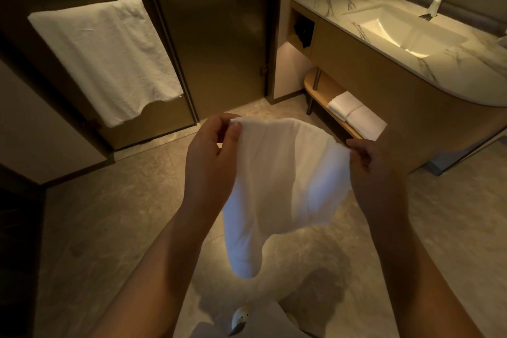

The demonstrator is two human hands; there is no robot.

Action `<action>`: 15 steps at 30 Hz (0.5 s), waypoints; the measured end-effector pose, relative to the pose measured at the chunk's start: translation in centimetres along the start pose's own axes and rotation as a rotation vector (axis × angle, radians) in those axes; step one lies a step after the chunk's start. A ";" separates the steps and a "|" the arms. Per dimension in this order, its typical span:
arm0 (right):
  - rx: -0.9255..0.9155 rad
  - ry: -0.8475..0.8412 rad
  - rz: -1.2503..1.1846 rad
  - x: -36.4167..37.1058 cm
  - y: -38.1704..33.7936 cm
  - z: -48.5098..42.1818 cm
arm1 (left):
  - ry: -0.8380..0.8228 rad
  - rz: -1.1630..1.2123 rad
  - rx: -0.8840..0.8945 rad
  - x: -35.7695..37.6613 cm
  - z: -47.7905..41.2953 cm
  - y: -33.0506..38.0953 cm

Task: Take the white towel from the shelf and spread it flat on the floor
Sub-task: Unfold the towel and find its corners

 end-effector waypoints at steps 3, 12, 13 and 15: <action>-0.069 -0.025 -0.023 0.2 -1.4 0.1 | -0.043 -0.013 0.050 0.4 0.2 0.7; -0.271 -0.188 -0.277 3.3 -9.0 3.6 | -0.221 -0.057 0.131 2.7 1.6 1.5; -0.265 -0.191 -0.305 3.5 -9.2 3.7 | -0.214 -0.058 0.140 2.5 1.4 1.6; -0.245 -0.187 -0.348 3.8 -9.4 3.8 | -0.216 -0.050 0.159 2.1 1.3 1.8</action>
Point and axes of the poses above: each hand's wrist, its own z-axis away from the middle knuckle, its own x-axis out of the palm, y = z × x, the point moved 9 cm from there along -z, towards the middle knuckle, and after that the axes turned 11 degrees about y, right-handed, at the moved point
